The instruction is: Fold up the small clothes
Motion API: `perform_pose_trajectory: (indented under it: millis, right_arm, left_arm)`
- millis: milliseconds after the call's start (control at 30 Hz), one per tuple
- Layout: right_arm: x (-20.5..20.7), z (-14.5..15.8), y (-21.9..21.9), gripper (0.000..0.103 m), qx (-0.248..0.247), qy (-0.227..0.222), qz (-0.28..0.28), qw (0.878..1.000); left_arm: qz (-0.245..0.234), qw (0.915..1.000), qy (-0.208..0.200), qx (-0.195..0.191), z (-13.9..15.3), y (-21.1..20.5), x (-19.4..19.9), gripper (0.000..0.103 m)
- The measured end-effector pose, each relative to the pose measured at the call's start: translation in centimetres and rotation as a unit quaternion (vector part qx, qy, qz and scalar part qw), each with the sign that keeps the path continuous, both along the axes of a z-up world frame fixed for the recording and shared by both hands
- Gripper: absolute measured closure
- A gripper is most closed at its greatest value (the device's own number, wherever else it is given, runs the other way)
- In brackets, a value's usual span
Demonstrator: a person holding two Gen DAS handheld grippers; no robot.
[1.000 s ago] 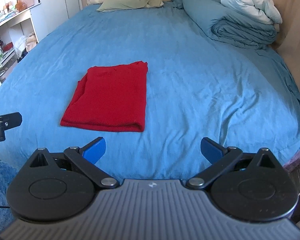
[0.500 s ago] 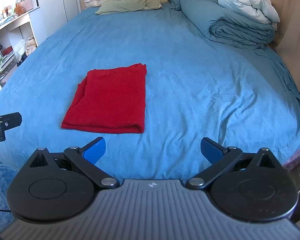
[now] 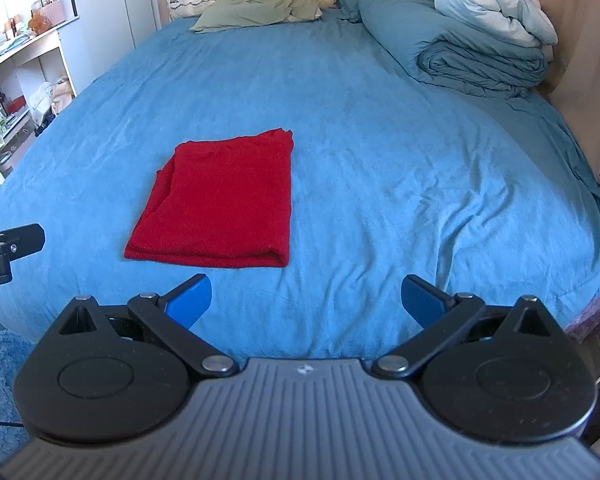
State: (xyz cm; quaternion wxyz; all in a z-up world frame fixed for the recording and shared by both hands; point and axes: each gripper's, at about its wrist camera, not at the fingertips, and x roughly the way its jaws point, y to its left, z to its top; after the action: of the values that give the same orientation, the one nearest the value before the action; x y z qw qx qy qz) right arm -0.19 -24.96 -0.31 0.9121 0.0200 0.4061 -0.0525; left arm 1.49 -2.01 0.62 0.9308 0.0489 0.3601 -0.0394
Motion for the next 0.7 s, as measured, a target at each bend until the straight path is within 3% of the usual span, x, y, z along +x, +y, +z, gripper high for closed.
perform_pose_trajectory:
  millis: [700]
  right_arm:
    - [-0.05, -0.14, 0.44, 0.0, 0.001, 0.004, -0.006, 1.0]
  left_arm:
    - [0.001, 1.0, 0.003, -0.006, -0.13, 0.05, 0.02, 0.0]
